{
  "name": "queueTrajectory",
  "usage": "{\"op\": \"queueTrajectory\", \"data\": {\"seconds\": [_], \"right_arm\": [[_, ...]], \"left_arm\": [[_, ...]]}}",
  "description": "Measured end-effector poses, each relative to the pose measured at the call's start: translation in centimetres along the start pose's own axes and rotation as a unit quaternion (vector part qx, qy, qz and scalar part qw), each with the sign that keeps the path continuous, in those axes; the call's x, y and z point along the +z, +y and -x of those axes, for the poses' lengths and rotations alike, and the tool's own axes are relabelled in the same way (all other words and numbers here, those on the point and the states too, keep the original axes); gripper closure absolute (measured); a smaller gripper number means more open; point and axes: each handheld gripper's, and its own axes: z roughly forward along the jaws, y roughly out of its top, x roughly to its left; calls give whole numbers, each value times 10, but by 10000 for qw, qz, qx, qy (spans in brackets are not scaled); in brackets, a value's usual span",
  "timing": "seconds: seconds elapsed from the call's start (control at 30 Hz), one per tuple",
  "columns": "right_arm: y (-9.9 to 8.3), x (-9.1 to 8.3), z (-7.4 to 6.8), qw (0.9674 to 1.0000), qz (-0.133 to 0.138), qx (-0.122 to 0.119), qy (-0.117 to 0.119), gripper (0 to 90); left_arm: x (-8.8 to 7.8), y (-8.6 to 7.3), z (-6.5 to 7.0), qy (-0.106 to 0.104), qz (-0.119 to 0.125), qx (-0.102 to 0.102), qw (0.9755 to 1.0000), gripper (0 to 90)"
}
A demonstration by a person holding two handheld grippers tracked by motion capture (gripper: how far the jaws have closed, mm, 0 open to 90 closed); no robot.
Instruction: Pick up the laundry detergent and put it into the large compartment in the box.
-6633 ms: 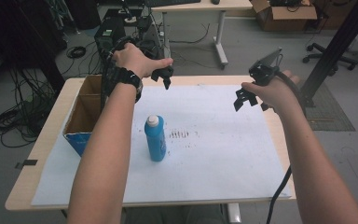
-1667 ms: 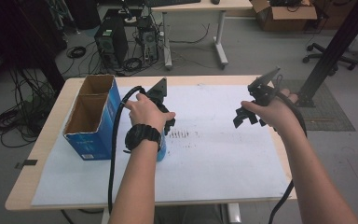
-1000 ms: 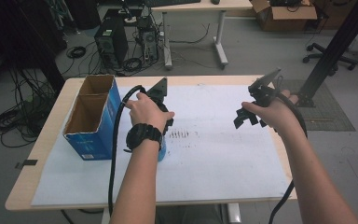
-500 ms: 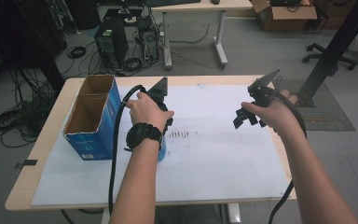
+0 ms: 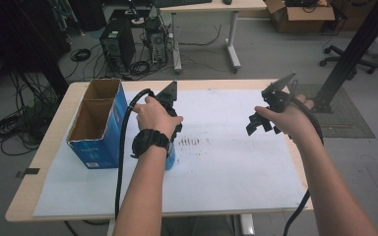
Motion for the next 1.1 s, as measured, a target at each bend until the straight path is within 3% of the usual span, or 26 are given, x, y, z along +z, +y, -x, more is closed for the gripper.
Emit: {"op": "queueTrajectory", "data": {"seconds": [0.27,0.8,1.1], "right_arm": [[2,-2,1,10000,9,40,-14,39],[5,-8,-6,10000,28,37,-10,39],[9,-11,-11,10000,26,9,-13,39]], "left_arm": [[-12,0,-2,20,-36,80,10000,370],[-83,-2,-13,12,195,250,9995,371],[-126,-2,-30,57,344,230,9991,371]]}}
